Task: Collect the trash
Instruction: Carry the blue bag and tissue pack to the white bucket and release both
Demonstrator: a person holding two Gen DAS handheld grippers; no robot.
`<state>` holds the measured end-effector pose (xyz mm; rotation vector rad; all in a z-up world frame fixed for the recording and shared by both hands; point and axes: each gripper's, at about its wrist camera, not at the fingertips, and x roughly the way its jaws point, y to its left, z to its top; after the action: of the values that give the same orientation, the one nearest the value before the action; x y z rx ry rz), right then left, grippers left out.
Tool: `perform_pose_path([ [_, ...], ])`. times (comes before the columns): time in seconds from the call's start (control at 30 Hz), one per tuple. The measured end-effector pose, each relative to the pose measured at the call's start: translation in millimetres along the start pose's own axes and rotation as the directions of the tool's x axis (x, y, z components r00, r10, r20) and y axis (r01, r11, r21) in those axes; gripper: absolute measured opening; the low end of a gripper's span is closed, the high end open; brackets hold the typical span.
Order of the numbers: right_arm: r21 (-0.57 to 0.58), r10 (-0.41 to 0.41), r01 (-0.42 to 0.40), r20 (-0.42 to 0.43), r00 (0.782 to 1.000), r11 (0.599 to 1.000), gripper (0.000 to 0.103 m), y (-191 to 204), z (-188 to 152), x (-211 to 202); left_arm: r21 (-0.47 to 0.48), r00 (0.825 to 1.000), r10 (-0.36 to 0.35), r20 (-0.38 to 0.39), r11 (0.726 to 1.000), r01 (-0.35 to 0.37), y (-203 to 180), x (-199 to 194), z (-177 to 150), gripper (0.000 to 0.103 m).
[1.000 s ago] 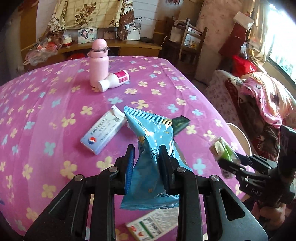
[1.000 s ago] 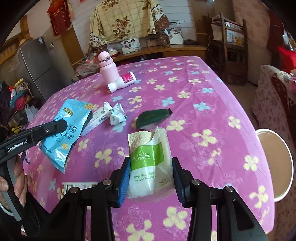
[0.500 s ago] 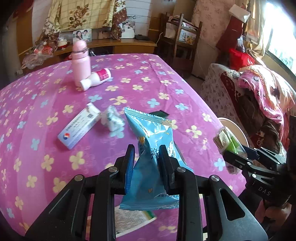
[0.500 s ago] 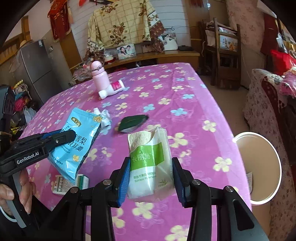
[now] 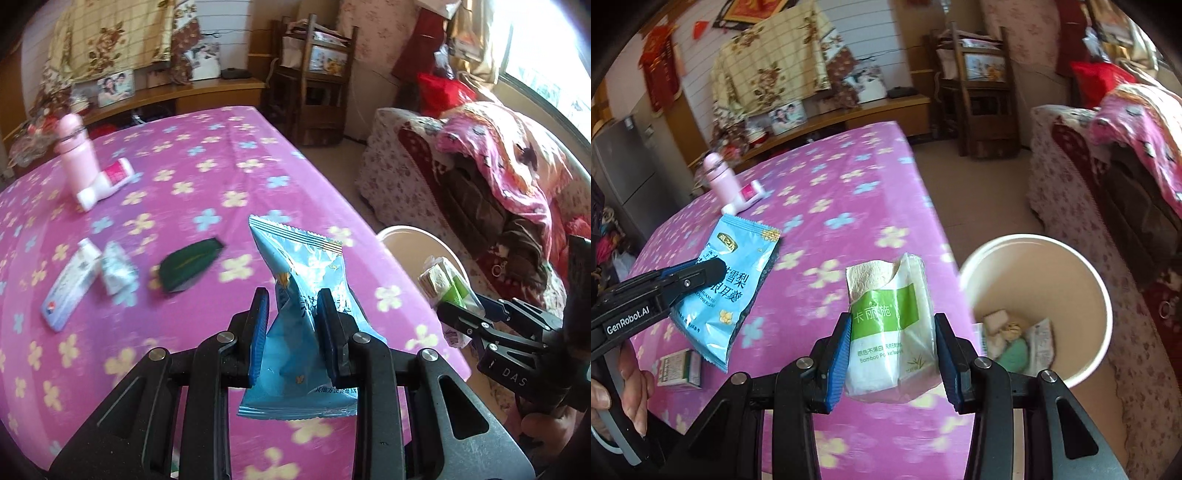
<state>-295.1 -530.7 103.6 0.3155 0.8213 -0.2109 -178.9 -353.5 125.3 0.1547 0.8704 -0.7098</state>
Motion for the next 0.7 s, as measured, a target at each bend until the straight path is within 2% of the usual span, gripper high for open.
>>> perform_pose_path([
  [0.3,0.069,-0.069,0.070,-0.016,0.997,0.995,0.042,-63,-4,-4,0.047,0.999,-0.034,-0.011,0.998,0.034,-51,27,14,0.024],
  [0.7,0.149,-0.123,0.129,-0.044,0.991,0.980,0.042,-120,-9,7,0.055,0.996,-0.077,-0.050,0.995,0.080,-99,74,27,0.024],
])
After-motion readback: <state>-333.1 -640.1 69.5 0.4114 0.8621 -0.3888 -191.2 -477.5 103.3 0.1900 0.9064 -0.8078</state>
